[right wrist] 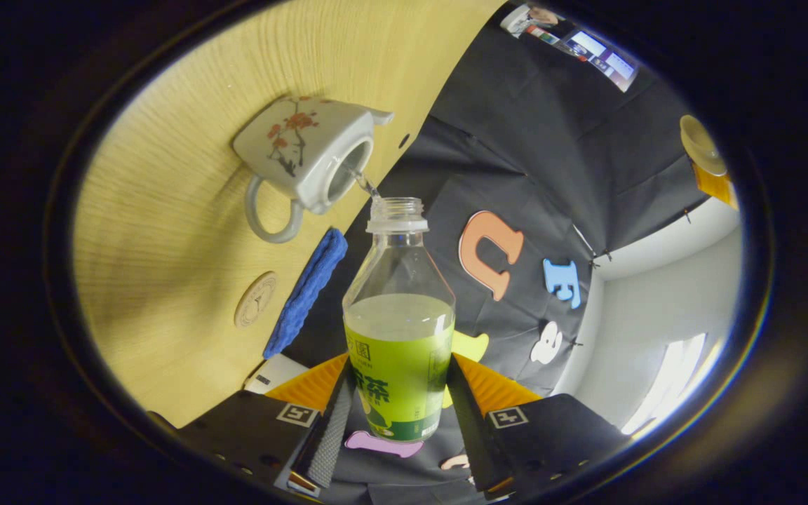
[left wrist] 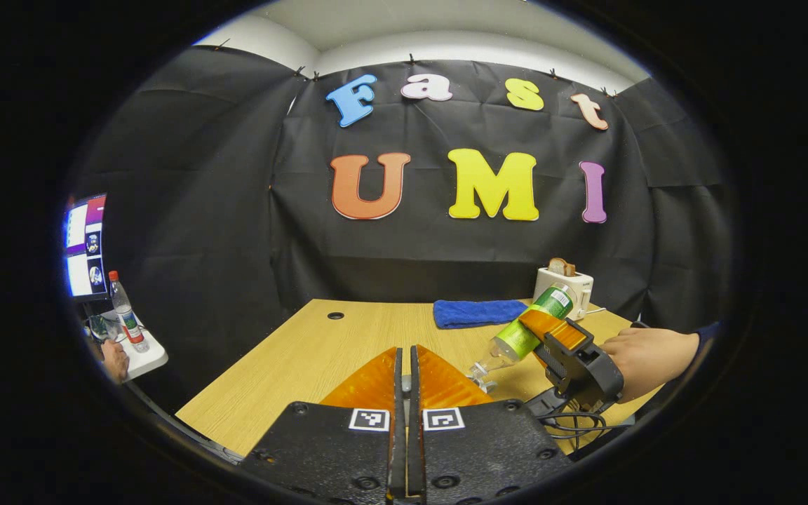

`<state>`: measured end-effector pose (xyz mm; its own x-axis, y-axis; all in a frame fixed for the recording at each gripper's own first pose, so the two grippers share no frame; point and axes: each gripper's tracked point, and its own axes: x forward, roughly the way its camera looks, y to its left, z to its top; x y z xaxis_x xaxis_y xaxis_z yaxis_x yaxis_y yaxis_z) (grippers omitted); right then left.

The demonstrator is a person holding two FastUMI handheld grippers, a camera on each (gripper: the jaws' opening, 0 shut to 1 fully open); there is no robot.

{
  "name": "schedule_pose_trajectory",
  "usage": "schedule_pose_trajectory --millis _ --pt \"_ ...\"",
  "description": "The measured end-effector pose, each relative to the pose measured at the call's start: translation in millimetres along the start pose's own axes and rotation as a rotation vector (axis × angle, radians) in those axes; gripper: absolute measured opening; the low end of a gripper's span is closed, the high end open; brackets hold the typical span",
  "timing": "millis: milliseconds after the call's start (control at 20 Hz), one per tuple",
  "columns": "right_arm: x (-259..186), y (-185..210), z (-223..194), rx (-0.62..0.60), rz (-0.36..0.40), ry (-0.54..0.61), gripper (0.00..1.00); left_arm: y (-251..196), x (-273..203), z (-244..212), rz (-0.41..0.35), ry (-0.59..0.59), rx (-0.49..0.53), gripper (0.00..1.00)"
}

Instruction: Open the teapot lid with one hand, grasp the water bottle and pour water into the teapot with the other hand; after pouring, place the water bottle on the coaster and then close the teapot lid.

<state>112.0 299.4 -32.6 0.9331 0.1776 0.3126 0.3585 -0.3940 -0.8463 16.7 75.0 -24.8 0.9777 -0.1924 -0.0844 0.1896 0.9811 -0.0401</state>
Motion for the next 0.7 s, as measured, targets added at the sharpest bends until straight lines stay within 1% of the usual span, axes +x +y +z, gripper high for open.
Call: schedule_pose_trajectory --millis 250,300,700 --pt "-3 -6 2 -0.028 -0.028 -0.004 0.74 -1 0 -1 -0.006 -0.005 0.001 0.04" --pt "-3 -6 2 -0.032 -0.033 -0.005 0.72 -1 -1 -1 -0.006 -0.004 0.001 0.04" --pt "-7 -10 8 -0.060 -0.066 -0.022 0.72 -1 2 -4 -0.002 0.001 0.004 0.04"
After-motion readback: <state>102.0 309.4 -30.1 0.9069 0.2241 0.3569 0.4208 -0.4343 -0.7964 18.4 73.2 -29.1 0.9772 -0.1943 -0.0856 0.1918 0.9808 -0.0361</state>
